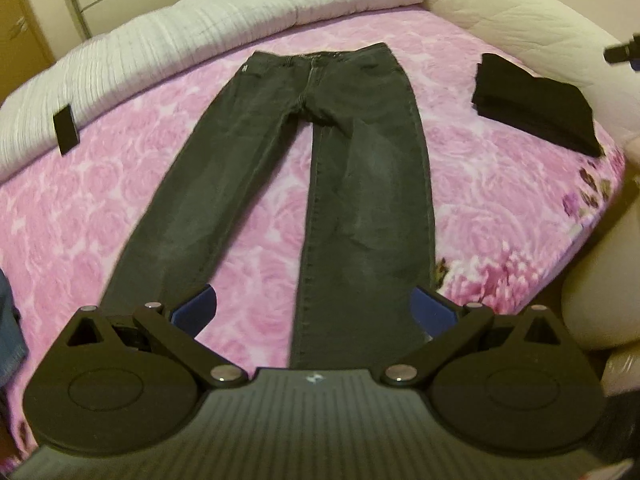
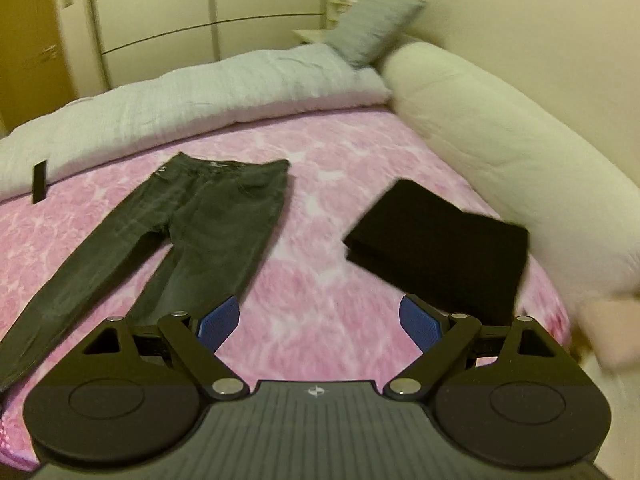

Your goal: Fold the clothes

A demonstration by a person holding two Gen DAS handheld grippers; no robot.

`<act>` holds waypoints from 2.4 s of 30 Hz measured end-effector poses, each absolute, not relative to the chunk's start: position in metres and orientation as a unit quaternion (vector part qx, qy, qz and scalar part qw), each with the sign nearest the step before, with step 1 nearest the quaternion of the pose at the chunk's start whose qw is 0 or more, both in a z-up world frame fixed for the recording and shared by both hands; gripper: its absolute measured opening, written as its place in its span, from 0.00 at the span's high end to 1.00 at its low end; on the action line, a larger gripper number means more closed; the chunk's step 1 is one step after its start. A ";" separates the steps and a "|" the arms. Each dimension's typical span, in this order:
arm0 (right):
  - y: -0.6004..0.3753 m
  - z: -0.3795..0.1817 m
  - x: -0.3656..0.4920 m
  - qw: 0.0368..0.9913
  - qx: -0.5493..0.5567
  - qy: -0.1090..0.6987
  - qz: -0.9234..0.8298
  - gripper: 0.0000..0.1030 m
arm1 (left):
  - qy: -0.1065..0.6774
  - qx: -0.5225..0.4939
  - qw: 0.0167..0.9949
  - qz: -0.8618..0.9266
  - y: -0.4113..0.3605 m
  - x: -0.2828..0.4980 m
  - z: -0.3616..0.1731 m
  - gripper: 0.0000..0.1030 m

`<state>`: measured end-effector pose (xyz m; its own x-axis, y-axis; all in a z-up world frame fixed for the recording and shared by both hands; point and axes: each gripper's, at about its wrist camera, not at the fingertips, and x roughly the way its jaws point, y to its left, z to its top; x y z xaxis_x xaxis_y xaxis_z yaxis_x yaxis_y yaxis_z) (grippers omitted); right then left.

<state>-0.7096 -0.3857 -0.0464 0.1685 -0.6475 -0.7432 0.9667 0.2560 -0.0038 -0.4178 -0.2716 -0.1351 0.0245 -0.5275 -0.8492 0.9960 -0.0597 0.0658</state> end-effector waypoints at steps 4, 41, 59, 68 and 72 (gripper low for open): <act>-0.436 -0.044 -0.700 0.759 0.208 0.352 -0.507 0.13 | 0.319 0.361 0.625 -0.614 -0.300 -0.440 -0.159 0.01; -0.715 -0.279 -0.578 0.797 -0.301 0.524 0.025 0.94 | 0.383 0.510 0.651 -0.411 -0.331 -0.564 -0.339 0.56; -0.727 -0.390 -0.576 0.671 -0.543 0.475 0.172 0.32 | 0.407 0.431 0.713 -0.375 -0.336 -0.548 -0.312 0.94; -0.736 -0.377 -0.562 0.705 -0.505 0.475 0.147 0.88 | 0.337 0.591 0.644 -0.349 -0.336 -0.574 -0.354 0.62; -0.734 -0.368 -0.564 0.710 -0.503 0.472 0.140 0.90 | 0.336 0.585 0.645 -0.359 -0.332 -0.574 -0.343 0.96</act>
<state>-0.5643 -0.7343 -0.3677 0.5149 -0.2756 -0.8118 -0.6744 0.4543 -0.5820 -0.5739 -0.3317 -0.3433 0.5166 -0.0696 -0.8534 0.8561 0.0594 0.5134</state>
